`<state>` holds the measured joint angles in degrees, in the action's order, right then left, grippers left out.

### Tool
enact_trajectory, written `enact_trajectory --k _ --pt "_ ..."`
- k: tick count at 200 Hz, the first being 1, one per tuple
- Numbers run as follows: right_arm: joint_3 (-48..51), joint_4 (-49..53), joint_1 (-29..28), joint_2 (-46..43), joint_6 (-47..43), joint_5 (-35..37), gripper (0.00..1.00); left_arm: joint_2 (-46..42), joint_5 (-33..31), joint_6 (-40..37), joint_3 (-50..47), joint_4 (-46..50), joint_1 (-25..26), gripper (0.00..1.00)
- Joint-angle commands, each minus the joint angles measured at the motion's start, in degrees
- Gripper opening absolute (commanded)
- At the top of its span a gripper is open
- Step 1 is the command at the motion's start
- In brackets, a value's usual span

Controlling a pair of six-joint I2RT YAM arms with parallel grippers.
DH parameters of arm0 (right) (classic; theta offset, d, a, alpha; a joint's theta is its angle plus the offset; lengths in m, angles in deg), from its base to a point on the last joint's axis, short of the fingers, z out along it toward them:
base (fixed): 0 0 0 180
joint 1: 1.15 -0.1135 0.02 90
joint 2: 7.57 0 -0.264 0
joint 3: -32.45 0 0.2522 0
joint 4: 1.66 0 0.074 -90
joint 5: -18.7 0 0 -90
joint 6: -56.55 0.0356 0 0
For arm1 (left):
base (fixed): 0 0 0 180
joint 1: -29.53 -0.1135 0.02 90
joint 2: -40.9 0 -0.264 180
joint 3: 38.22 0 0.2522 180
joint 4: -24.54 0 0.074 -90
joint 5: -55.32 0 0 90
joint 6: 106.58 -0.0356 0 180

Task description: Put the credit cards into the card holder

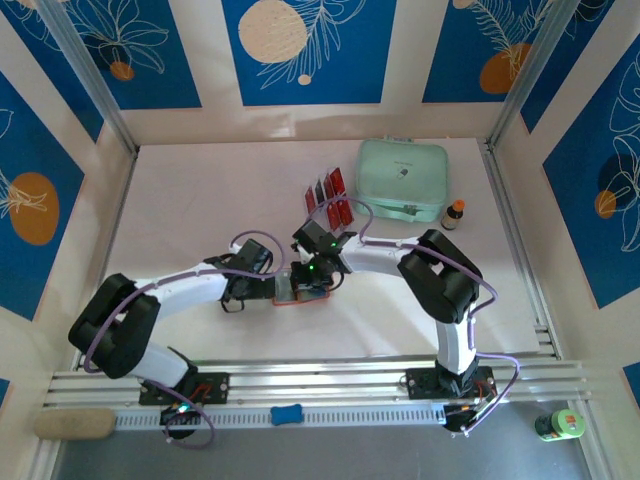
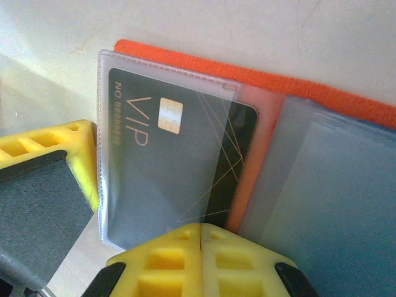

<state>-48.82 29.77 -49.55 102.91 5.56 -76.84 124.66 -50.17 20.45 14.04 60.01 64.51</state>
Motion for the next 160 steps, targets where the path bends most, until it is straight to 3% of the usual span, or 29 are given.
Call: enact_trajectory --k 1,109,160 --pt "-1.0 1.2 -0.7 1.0 0.5 -0.5 0.00 2.4 0.7 -0.4 -0.8 -0.8 -0.6 1.00" --pt "-0.2 4.4 3.8 -8.6 -2.1 0.0 0.01 -9.3 -1.9 -0.9 2.6 6.2 -1.3 1.00" --pt "3.9 4.1 8.4 -12.1 -4.3 0.9 0.02 -12.6 2.8 -2.1 6.8 5.9 -1.0 1.00"
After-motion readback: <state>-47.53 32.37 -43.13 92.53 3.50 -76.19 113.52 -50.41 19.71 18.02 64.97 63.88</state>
